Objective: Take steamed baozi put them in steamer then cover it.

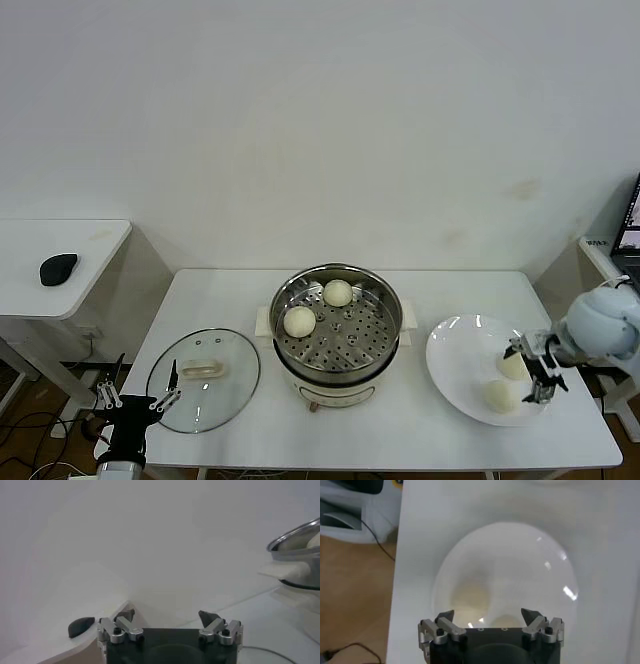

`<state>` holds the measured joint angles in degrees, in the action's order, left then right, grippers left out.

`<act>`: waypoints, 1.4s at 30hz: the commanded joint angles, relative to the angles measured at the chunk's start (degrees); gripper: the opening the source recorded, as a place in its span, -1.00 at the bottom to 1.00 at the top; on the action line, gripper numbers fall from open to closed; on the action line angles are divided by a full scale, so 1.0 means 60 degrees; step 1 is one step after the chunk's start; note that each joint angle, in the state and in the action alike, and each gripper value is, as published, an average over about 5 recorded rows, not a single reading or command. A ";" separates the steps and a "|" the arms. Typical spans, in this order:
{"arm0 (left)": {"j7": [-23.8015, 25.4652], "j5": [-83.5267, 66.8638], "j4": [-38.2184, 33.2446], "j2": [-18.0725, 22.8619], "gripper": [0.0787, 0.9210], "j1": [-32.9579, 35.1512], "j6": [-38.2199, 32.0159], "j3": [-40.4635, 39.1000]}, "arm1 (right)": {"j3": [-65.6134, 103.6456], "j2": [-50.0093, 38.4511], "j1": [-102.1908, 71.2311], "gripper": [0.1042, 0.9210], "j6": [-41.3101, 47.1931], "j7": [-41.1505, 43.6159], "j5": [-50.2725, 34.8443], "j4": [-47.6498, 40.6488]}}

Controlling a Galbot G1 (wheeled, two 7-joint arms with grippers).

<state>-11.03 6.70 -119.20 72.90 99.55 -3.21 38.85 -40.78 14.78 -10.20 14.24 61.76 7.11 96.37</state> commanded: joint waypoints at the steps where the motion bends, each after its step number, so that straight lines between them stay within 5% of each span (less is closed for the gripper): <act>1: 0.0008 -0.0005 -0.0024 0.0016 0.77 0.0018 -0.0001 0.0009 | 0.1518 0.0343 -0.2267 0.76 -0.0168 -0.0205 0.0690 -0.0396; 16: 0.0007 -0.0032 0.0053 0.0018 0.77 -0.0036 -0.0002 0.0066 | 0.1810 0.1328 -0.2671 0.72 -0.0238 -0.0501 0.1135 -0.1306; 26: 0.0006 -0.0034 0.0102 0.0016 0.77 -0.0142 0.0012 0.0032 | 0.1923 0.1349 -0.2451 0.33 -0.0242 -0.0488 0.1005 -0.1338; 42: 0.0028 -0.0033 0.0065 -0.0070 0.77 -0.0148 0.0032 -0.0039 | -0.0189 0.1553 0.3441 0.22 -0.0106 0.0211 -0.1170 -0.1500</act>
<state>-10.87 6.49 -118.69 72.59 98.56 -3.04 38.61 -36.19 22.26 -8.63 13.45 61.54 6.59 88.90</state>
